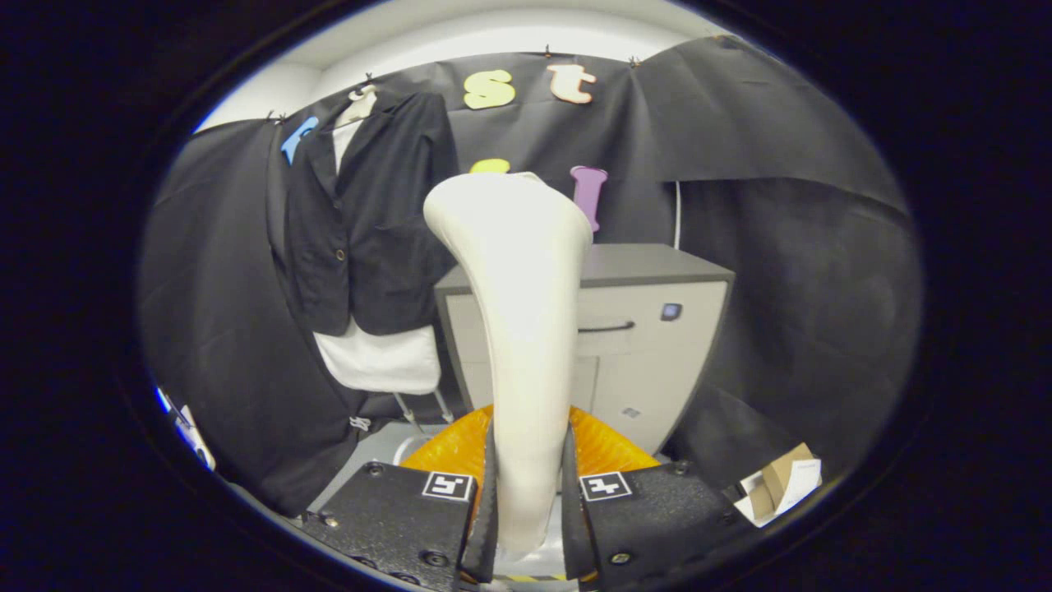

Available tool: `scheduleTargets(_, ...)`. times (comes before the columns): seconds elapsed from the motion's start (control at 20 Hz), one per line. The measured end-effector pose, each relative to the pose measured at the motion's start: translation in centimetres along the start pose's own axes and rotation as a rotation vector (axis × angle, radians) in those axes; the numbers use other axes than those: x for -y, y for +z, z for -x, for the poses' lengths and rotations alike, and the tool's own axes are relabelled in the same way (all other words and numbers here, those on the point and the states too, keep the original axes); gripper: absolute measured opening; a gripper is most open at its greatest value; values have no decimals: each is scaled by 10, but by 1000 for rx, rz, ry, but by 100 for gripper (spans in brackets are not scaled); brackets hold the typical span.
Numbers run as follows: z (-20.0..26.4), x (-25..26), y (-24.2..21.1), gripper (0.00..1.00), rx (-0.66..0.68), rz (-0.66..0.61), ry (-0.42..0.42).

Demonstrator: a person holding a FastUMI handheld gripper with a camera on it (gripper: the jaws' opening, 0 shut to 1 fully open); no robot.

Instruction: Iron the clothes twice with a garment steamer, once on the left side and once on the right side.

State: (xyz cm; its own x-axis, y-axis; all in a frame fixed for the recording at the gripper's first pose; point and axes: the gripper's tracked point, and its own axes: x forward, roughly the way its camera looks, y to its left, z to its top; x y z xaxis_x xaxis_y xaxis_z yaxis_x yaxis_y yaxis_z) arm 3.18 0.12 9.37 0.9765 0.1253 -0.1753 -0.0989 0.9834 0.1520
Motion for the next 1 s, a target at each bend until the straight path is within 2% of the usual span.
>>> scheduleTargets(0.25, 28, 54, -54, 34, -48, -62, -35)
scheduleTargets(0.55, 54, 85, -97, 34, -92, -59, -10)
scheduleTargets(1.0, 65, 99, -111, 34, -111, 6, 82)
